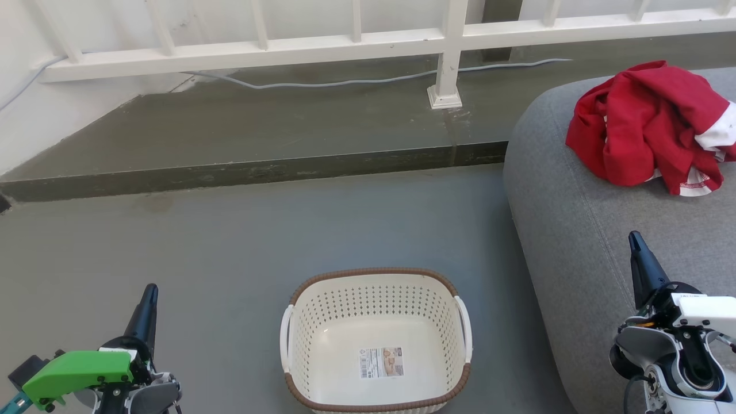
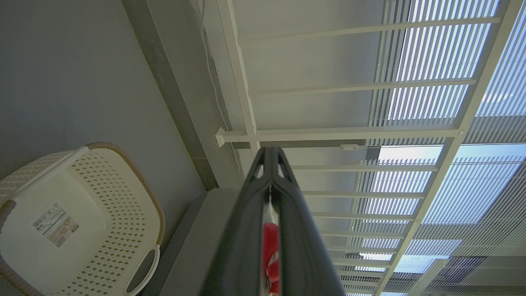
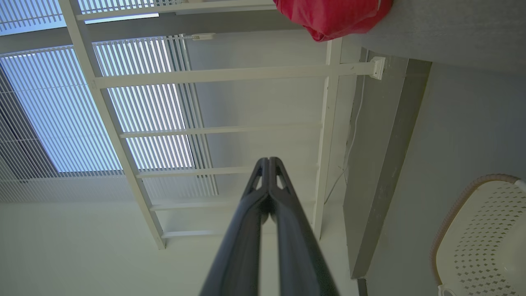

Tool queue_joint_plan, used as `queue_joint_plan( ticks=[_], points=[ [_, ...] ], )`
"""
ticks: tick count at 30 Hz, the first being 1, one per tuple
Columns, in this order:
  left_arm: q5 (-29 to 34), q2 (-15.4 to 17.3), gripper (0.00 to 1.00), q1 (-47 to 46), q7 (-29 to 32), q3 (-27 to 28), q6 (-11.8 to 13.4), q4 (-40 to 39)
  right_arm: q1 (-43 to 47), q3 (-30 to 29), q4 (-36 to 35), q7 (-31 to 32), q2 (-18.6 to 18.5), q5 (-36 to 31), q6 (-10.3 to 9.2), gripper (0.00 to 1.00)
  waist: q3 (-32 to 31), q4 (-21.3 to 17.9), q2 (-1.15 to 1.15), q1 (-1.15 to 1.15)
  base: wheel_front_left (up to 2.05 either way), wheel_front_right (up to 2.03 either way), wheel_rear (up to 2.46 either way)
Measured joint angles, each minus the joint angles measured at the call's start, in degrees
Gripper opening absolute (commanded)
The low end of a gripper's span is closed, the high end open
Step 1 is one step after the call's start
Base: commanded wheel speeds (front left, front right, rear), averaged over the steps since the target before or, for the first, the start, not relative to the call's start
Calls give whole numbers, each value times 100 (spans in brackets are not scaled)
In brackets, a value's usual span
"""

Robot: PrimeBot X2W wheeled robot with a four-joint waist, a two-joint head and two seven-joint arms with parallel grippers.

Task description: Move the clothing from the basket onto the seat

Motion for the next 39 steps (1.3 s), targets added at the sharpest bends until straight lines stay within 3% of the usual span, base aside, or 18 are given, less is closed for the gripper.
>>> queue_joint_plan(
  ticks=[39],
  points=[
    [1,-14,0,-15,31,25,-1,13,-1,0,-4,0,1,0,0,0,0,1,0,0,0,0,0]
  ],
)
